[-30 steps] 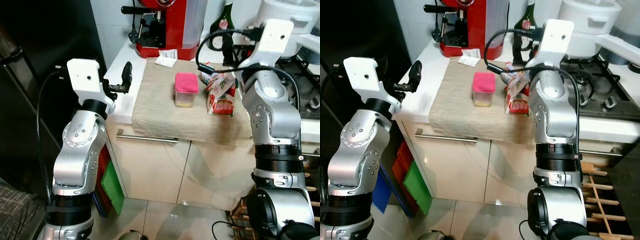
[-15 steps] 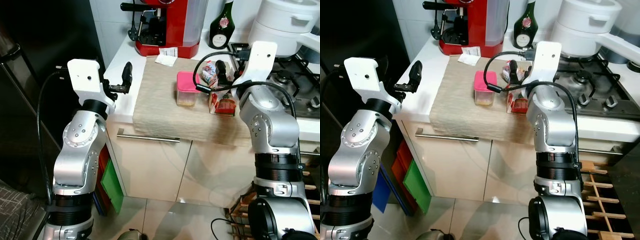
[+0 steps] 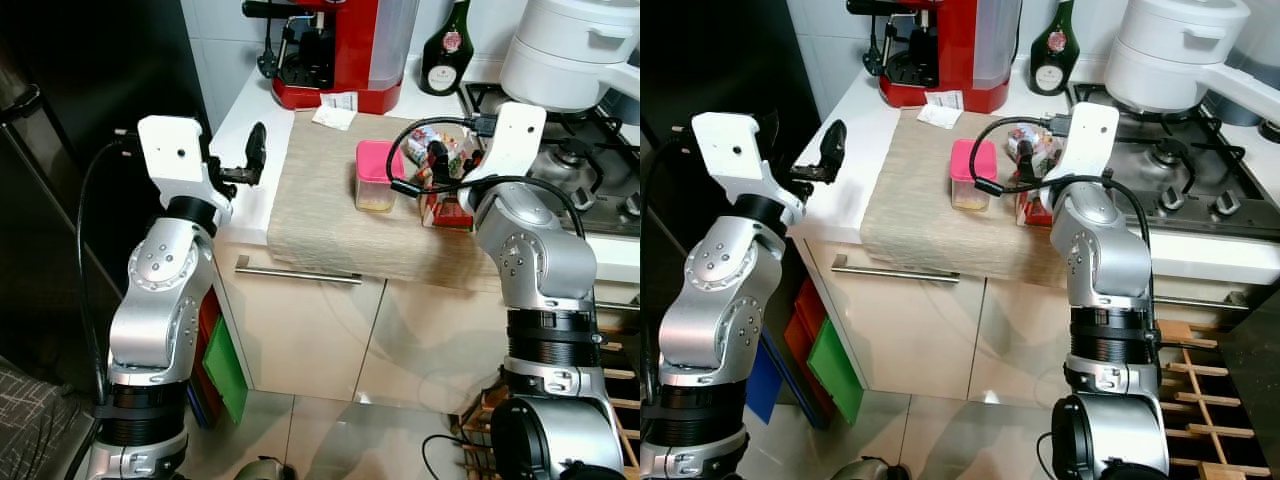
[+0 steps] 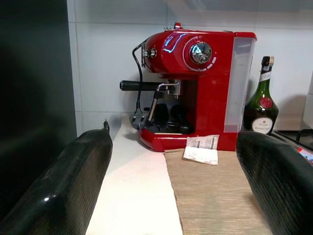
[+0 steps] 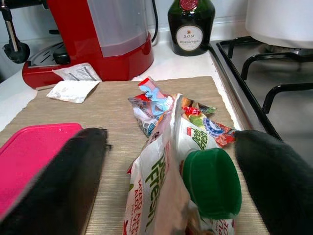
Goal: Restocking fridge
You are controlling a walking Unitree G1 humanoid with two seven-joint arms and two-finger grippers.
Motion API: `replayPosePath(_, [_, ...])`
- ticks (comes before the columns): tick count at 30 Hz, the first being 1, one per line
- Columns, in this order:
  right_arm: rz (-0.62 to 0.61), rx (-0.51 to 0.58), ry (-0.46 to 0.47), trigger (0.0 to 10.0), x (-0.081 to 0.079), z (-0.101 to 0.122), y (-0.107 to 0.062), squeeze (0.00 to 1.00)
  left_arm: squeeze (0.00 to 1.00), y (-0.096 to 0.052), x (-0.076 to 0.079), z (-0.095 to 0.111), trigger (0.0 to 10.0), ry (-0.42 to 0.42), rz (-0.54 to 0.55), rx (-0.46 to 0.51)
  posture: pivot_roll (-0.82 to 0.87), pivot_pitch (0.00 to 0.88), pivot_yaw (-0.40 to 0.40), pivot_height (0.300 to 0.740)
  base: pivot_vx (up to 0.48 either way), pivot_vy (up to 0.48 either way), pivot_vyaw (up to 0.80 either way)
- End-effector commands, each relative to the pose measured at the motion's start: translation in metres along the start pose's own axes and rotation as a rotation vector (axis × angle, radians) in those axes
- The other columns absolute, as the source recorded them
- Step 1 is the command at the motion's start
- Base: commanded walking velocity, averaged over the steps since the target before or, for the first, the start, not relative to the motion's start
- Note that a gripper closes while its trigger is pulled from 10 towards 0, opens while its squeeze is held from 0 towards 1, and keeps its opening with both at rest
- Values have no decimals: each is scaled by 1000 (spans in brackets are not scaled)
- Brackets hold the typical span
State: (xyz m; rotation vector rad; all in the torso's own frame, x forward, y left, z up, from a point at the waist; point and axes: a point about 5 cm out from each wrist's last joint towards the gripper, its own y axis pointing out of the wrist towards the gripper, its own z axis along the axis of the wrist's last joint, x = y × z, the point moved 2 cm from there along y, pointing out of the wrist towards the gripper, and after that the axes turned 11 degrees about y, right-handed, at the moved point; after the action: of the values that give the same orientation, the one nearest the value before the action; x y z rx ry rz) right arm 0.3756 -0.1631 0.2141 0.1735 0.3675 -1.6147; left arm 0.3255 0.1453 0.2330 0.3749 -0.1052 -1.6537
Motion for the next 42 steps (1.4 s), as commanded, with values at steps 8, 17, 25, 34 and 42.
replayPosePath(8, [7,-53,53,0,-2,-10,2,0,0,3,1,0,10000,11,-7,-4,14,0,29,740,0,0,0])
replayPosePath(17, [13,-21,3,0,-4,-8,2,0,0,7,0,-3,10000,10,-10,-18,-3,0,52,740,0,0,0])
replayPosePath(25, [14,13,-75,0,0,-6,-1,0,0,12,11,-5,10000,-15,-34,-17,-27,0,52,740,0,0,0])
replayPosePath(34, [49,107,-91,0,-7,1,-2,0,0,21,9,-3,10000,-6,-42,0,-31,0,58,740,0,0,0])
replayPosePath(42, [113,322,-138,0,-31,29,-5,0,0,24,20,-1,10000,-11,-85,24,-26,0,60,740,0,0,0])
